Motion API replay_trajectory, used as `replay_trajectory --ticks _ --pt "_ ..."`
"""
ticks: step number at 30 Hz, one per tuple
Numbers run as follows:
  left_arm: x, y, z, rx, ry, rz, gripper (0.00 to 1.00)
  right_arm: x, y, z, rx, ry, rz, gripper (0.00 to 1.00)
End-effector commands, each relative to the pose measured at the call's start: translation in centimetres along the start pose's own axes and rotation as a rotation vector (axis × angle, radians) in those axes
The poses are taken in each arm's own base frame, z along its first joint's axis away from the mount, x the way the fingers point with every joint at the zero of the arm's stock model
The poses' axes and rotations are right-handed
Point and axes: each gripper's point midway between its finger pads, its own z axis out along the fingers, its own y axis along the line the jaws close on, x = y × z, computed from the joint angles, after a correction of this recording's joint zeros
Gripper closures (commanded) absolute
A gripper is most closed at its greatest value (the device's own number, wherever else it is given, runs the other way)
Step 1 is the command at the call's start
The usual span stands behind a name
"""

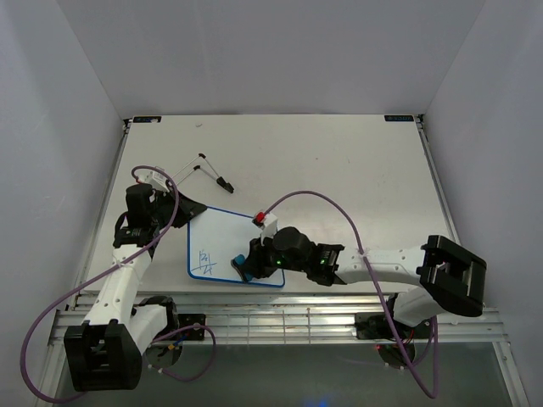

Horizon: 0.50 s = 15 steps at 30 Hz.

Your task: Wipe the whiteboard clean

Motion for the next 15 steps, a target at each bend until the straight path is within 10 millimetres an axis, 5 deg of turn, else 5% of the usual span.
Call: replay_trajectory --ticks 1,8,15 --pt "0.0 2.7 0.0 -0.129 -0.022 0.052 1.0 9.3 -9.0 -2.4 0.279 0.231 0.049 0.92" --pt "0.1 2.7 0.1 -0.128 -0.018 0.053 1.0 13.6 -13.7 -6.0 0.383 0.302 0.103 0.92" --pt "0.2 2.8 0.1 -0.132 -0.013 0.05 1.0 10.2 -10.6 -4.0 0.255 0.263 0.061 0.92"
